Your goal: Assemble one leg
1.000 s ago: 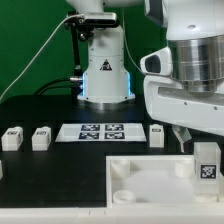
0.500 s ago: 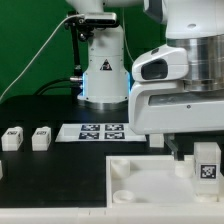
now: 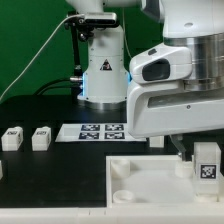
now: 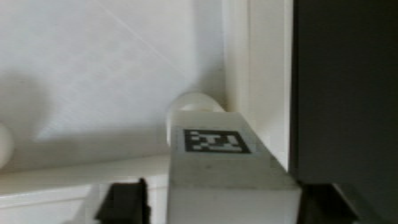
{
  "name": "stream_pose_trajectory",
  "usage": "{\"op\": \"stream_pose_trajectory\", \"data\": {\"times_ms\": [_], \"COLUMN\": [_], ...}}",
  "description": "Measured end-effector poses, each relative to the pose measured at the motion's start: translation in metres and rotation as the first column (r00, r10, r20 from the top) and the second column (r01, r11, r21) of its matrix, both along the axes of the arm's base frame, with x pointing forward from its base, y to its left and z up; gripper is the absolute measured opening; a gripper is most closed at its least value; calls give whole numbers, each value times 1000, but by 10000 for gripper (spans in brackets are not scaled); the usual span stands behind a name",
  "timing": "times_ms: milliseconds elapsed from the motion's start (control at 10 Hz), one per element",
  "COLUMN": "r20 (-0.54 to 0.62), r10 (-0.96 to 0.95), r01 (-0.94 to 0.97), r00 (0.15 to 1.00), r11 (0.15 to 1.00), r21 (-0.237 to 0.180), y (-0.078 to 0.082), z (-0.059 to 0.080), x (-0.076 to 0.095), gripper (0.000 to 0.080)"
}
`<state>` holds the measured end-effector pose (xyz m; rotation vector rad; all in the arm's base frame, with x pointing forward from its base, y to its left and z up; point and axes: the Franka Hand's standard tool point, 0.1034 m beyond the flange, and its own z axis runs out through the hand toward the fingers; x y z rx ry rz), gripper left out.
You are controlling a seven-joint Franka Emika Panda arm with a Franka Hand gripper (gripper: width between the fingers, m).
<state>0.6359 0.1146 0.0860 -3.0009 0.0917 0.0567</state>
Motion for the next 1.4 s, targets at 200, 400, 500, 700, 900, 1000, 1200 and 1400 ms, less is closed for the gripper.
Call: {"op": "stream_pose_trajectory", "data": {"times_ms": [200, 400, 500, 700, 900, 1000, 1200, 1400], "r20": [-1, -5, -14, -40, -60, -74, -101, -107], "r10": [-8, -38, -167, -470, -636, -732, -883, -961], "r01": [8, 38, 167, 470, 635, 731, 881, 957], "r00": [1000, 999, 986, 882, 769, 677, 459, 257], "r11": [1000, 999, 986, 883, 772, 681, 467, 268], "r21": [-3, -5, 1, -18, -36, -47, -78, -109], "y": [-2, -3, -3, -1, 0, 0, 2, 5], "z": [0, 0, 0, -1, -2, -2, -2, -2], "x": [0, 0, 1, 0, 1, 1, 1, 2], "gripper": [294, 294, 294, 294, 294, 294, 294, 294]}}
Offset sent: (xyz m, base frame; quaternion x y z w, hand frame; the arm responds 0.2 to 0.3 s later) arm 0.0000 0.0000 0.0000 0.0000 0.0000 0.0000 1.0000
